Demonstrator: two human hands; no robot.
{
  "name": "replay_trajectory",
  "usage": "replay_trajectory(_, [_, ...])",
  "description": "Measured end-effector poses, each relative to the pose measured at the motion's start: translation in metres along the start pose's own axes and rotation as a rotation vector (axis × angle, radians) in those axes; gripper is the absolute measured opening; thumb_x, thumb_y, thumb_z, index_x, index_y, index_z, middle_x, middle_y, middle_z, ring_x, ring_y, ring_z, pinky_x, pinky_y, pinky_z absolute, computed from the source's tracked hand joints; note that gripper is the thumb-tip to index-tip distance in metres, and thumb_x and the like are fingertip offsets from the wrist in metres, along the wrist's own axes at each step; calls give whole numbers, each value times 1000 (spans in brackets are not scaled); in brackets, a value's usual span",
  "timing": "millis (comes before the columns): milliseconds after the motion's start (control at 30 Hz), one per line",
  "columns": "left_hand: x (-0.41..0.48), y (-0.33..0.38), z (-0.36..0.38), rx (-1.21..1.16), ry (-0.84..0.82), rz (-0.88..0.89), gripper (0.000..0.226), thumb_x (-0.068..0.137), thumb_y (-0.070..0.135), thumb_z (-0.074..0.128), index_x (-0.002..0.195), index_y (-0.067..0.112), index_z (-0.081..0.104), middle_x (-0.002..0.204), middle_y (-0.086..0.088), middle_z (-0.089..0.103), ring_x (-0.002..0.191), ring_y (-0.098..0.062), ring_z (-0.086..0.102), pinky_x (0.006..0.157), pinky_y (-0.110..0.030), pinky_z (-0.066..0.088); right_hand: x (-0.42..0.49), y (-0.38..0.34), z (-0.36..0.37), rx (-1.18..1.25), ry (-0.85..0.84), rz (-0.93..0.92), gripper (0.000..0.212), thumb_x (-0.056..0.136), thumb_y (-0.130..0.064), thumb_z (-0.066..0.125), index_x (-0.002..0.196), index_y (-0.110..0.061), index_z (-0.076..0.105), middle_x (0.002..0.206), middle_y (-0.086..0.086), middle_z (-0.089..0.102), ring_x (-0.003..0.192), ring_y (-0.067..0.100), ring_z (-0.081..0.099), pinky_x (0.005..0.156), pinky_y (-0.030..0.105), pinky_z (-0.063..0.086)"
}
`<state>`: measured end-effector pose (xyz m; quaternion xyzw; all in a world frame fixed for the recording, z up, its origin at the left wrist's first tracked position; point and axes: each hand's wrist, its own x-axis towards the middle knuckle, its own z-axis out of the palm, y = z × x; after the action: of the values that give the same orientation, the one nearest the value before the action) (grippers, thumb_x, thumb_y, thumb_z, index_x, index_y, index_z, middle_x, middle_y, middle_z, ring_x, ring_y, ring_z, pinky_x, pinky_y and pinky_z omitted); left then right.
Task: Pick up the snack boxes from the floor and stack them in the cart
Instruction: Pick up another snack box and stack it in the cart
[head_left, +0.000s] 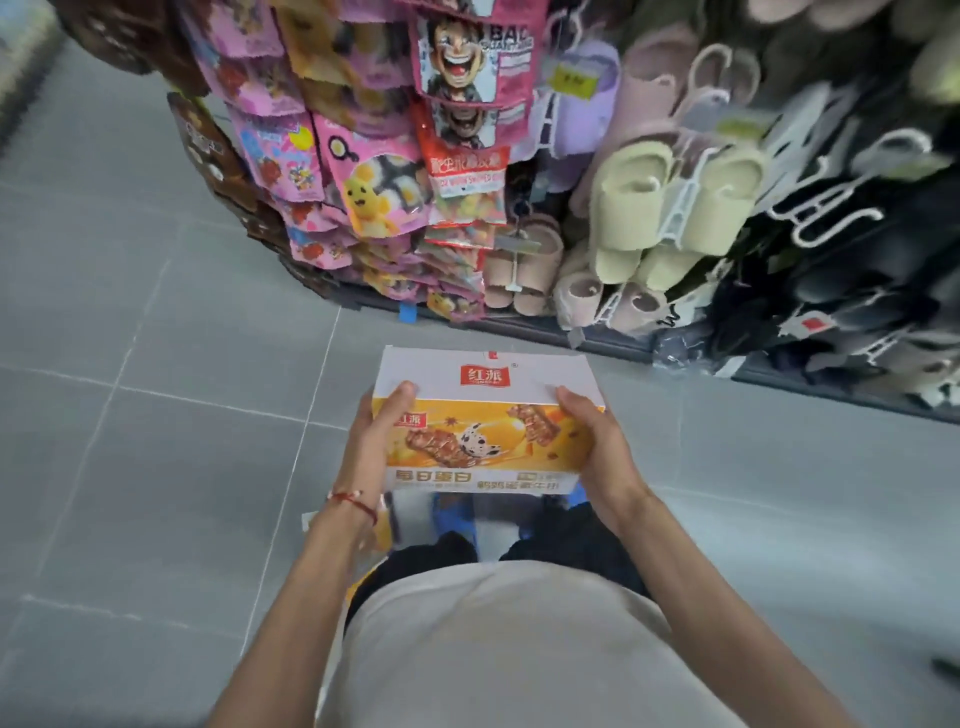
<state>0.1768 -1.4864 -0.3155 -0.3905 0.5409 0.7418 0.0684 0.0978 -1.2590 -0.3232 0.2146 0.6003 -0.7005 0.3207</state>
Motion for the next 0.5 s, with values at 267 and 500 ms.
replay_trajectory(267, [-4,-1,97,256,-279,35,83,71,65,73,137,18,60,121,-7,74,111,-29,71,101,-49,53,-54,17,-93,197,210,-78,75,74,-48,76,138,-13,61,119,13,78,109,36,75,91,43,58])
replay_trajectory(500, [-30,-37,234,451,-489,29,71,82,55,69,141,18,55,120,-8,75,110,-30,72,97,-48,55,-106,26,-214,349,402,-132,53,82,-44,68,127,-15,68,108,12,81,101,34,77,106,53,53])
